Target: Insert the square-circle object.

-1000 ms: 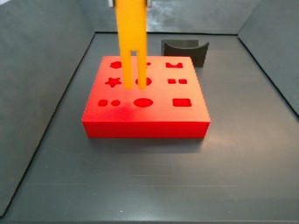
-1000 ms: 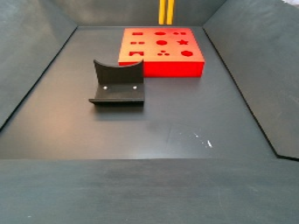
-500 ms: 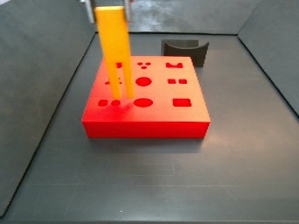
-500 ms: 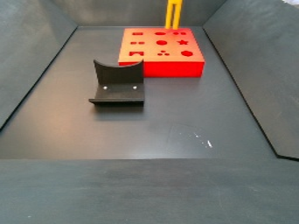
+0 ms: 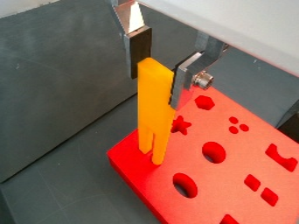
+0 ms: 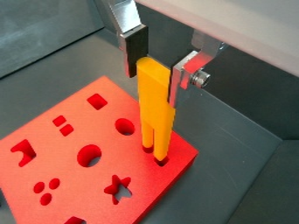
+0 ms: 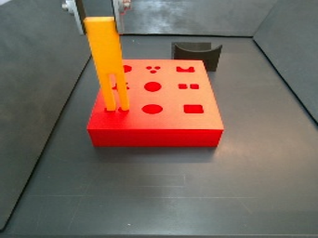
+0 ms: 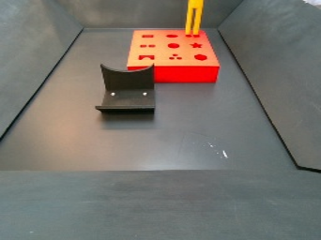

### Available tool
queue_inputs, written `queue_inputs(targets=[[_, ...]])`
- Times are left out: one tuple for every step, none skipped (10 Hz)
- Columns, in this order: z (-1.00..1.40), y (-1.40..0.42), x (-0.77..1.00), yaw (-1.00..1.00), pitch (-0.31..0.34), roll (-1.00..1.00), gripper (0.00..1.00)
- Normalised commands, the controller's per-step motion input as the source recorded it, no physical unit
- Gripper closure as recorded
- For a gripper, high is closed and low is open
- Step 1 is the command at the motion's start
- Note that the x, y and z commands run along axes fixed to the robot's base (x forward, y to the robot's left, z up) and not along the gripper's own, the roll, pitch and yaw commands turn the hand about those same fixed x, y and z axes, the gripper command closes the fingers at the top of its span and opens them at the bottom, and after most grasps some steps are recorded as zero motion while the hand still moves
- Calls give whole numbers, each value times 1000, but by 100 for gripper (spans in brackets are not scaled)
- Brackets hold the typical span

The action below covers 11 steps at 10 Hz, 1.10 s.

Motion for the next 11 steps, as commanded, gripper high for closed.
queue_inputs(targets=[[-263, 14, 0, 0, 0, 0, 100], [-203, 103, 0, 0, 0, 0, 100], [-131, 186, 0, 0, 0, -7, 100], [-106, 174, 0, 0, 0, 0, 100], [-146, 163, -31, 0, 0, -29, 100], [-43, 86, -123, 0, -14, -53, 100], [91, 0, -80, 0, -26, -49, 100], [180, -51, -91, 0, -10, 0, 100], [0, -54, -40, 0, -34, 0, 100], [0, -80, 0, 6, -7, 7, 100], [-46, -143, 86, 0, 0, 70, 100]])
